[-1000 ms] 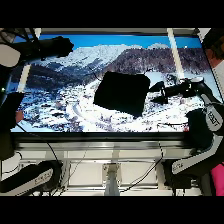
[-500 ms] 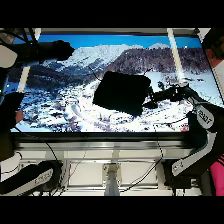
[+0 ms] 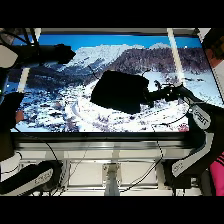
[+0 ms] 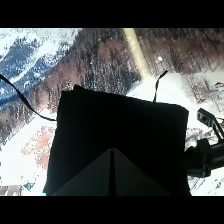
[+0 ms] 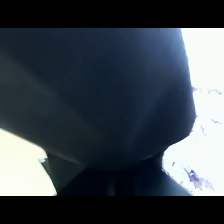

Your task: Fold the clothes and pants, and hang the long-sleeved shirts on hangers.

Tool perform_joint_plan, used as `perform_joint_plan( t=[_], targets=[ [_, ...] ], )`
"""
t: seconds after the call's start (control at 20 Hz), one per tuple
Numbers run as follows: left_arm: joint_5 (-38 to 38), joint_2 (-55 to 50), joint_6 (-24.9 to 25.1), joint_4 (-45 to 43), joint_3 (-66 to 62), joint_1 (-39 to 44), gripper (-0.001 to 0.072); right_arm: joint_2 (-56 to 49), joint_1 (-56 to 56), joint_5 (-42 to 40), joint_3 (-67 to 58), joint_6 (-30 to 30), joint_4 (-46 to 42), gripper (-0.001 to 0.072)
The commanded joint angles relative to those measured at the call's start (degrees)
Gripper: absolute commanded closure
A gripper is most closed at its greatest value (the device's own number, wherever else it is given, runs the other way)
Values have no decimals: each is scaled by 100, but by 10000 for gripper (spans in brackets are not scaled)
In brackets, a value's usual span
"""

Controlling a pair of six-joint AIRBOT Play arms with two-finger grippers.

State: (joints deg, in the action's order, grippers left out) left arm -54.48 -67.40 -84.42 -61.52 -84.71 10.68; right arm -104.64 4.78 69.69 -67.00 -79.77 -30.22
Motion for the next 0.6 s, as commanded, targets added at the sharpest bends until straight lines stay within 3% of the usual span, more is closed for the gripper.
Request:
perform_joint_plan(
  t=[0.0,0.2,0.3,0.55],
  targets=[
    [-68,4,2,0,0,-7,700,0,-4,-133,-13,238,39,698],
    [-63,0,0,0,0,-7,700,330,522,-190,-101,199,-138,700],
    [-9,-2,0,0,0,-7,700,634,1213,-116,-120,-76,-393,700],
    [625,0,-2,4,0,-7,700,2087,3526,592,-122,-76,-931,701]
  ],
)
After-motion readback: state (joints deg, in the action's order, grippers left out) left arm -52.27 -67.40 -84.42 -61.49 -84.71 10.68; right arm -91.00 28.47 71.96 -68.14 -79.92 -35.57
